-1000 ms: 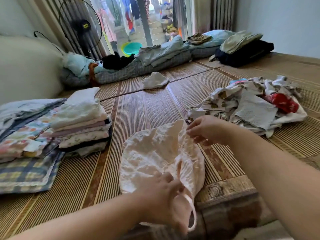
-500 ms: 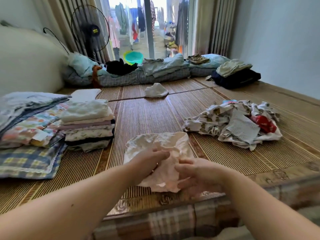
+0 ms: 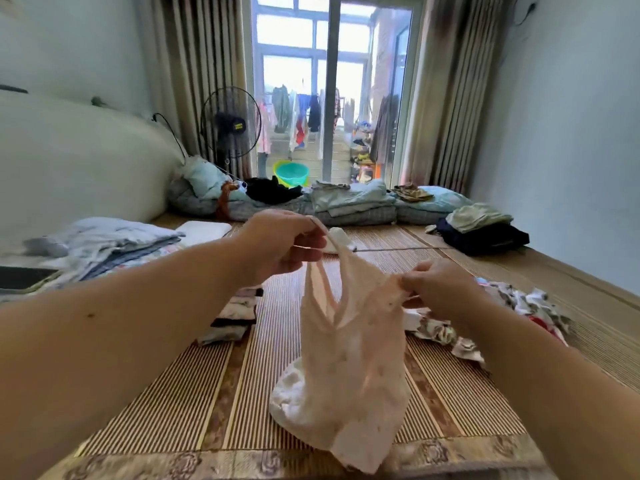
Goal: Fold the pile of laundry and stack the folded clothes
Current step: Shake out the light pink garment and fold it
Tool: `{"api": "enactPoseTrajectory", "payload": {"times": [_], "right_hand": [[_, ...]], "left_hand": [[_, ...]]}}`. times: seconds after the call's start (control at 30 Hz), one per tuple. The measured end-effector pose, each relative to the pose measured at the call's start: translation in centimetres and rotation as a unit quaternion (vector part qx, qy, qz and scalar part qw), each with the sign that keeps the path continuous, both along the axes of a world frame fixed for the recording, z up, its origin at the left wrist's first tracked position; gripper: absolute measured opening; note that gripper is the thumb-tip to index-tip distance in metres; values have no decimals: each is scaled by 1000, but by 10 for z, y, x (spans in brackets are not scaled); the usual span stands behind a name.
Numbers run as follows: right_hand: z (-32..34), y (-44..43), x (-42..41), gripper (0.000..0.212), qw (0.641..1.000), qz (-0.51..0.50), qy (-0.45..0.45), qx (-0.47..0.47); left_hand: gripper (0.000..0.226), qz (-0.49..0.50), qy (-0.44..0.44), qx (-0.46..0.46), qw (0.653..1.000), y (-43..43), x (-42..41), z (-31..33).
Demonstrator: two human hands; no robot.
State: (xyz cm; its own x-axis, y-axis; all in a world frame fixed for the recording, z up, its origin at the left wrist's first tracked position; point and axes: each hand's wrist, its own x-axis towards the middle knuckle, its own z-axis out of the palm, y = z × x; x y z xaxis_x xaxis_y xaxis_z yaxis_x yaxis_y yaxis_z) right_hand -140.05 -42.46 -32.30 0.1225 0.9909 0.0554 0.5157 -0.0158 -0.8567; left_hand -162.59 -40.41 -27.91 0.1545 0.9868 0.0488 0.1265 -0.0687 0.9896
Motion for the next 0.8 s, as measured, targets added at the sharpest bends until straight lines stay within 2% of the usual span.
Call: {"api": "enactPoseTrajectory", "payload": {"times": [0.07,0.17,0.23,0.3,0.4,0.5,0.57,0.63,0.7,0.8], "right_hand": [[12,-6,-10,5,999,28,-46,-6],[29,-15,-35,25,991,128,-24,6],[40,-21,-52,21,986,163,-7,24],[49,-22,-61,15,988,152,4,25],[60,-23,-59,12,990,139,12,17],[68,-27,-51,11,976,215,36,24],[61,-29,-46,18,956,281,73,-37],[37,-30,-43,24,934,319,78,-143],[-1,-34,-42,33,915,322,-4,-243],[-58,-44,-45,39,882,285,-153,-342]], "left_hand": [[18,0,47,39,998,-3,-2,9],[15,-17,166,113,979,-12,7,17],[13,-30,231,168,958,-17,17,19],[12,-18,242,196,950,-19,21,17],[10,0,181,173,968,-19,13,12],[15,-44,-29,49,997,-25,3,8],[19,-64,-160,-1,985,-31,-1,4],[22,-68,-232,-20,970,-39,-6,-2],[23,-91,-247,-51,963,-50,-11,-8],[21,-102,-158,-71,980,-60,-21,-14]]}}
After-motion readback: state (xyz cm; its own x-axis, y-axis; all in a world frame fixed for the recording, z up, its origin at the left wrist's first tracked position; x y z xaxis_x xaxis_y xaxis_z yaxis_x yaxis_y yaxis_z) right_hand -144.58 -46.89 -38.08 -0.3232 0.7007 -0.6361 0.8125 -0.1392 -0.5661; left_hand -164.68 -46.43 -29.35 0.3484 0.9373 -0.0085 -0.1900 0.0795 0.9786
